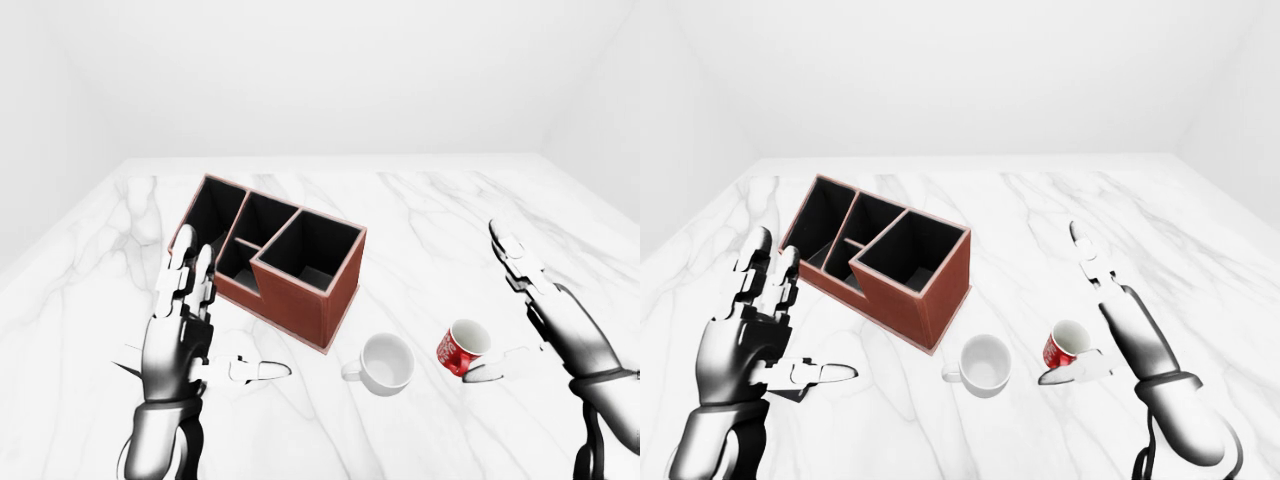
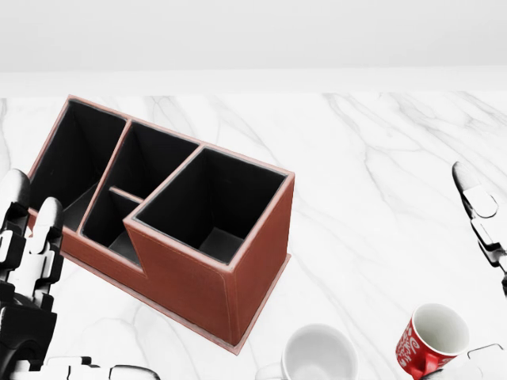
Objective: Pick up the red mug and place it to the right of the caddy.
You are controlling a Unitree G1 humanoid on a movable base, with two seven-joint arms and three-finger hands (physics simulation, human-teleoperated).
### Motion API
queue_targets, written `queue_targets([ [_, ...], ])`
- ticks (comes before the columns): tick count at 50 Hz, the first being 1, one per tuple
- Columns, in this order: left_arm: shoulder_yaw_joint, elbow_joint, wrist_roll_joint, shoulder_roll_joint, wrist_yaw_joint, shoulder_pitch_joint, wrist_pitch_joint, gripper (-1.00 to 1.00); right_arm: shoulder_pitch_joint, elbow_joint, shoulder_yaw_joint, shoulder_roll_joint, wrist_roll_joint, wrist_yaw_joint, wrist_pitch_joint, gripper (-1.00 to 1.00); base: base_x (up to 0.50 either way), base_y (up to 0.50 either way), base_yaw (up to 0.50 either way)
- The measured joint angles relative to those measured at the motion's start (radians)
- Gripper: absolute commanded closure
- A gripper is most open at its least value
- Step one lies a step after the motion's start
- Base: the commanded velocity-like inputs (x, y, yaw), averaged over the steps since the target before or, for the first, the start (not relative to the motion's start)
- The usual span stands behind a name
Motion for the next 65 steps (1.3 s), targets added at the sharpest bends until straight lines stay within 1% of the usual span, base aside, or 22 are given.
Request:
queue_targets([
  [10,0.007,-0.004,-0.003,-0.001,-0.003,-0.002,0.000,-1.00,0.006,0.069,0.011,-0.009,-0.046,0.000,0.000,-1.00,0.00,0.00,0.00],
  [39,0.015,0.002,-0.007,-0.004,-0.007,-0.004,0.000,-1.00,0.061,0.142,0.002,0.010,-0.181,0.000,0.000,-1.00,0.00,0.00,0.00],
  [65,0.018,-0.010,-0.012,-0.006,-0.009,0.000,0.000,-1.00,0.057,0.253,-0.060,-0.040,-0.302,0.000,0.000,-1.00,0.00,0.00,0.00],
])
